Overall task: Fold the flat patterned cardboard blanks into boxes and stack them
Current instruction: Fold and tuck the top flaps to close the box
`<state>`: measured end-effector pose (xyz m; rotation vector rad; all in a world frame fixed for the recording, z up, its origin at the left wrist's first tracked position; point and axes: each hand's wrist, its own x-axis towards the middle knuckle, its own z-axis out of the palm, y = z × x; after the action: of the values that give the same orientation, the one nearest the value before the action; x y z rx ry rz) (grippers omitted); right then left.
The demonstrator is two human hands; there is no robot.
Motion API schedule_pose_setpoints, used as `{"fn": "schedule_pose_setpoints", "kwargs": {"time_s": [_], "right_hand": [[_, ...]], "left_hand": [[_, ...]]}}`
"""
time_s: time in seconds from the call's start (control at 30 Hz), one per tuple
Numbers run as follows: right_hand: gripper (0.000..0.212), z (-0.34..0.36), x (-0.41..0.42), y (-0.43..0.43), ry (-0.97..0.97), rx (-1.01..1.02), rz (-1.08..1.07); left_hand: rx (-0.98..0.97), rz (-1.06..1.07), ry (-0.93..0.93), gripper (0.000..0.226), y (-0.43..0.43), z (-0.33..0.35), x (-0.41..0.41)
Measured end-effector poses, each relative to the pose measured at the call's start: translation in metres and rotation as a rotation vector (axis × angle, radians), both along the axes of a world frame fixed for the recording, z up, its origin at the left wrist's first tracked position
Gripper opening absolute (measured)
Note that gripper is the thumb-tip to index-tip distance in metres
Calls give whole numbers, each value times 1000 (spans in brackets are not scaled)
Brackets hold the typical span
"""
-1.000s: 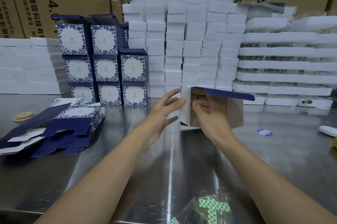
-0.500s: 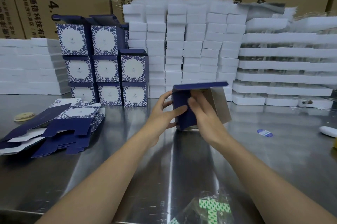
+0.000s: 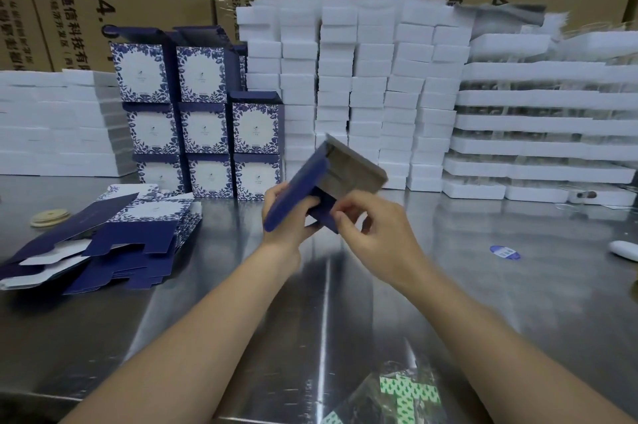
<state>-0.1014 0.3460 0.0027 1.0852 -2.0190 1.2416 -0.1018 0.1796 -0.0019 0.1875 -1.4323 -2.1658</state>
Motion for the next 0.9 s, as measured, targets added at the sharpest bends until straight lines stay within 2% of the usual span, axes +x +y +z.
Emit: {"fn": "schedule_pose_setpoints", "kwargs": {"time_s": [0.1,0.17,0.2,0.3,0.33,0.37,0.43,0.47,0.57,0.63,0.7,0.77,0.9], "right_hand": [[27,-2,8,-5,-279,64,21],[35,-3,11,-7,-438,81,25],[37,-3,11,-8,-508,61,43],[40,0,10,-8,-708,-94,125],[40,2,8,-7,-765,-149,143],[41,3,7,-6,-805,-193,154],[41,3,4,-5,-856,-268,170],[40,4,3,-4,-879,-309,180],[32,6,1,-1,-932,-422,203],[34,8,-1,-1,-934,-484,174],[40,8,-2,-2,-903,-548,120],[34,8,-2,-2,-858,-587,79],[30,9,0,-2,-838,-600,55]], "left_hand": [[232,-54,-44,51,-2,4,2],[300,-98,-45,56,1,5,4],[307,-124,-45,52,3,5,5],[222,-239,-61,20,13,5,8],[175,-255,-69,20,17,5,10],[131,-240,-65,30,23,6,10],[78,-195,-37,59,32,5,12],[64,-174,-12,65,35,4,14],[0,-141,65,53,38,1,16],[-32,-128,60,43,39,0,15],[-16,-115,17,36,42,0,14],[-63,-88,-47,29,43,-1,15],[-180,-171,-102,21,50,-2,18]]}}
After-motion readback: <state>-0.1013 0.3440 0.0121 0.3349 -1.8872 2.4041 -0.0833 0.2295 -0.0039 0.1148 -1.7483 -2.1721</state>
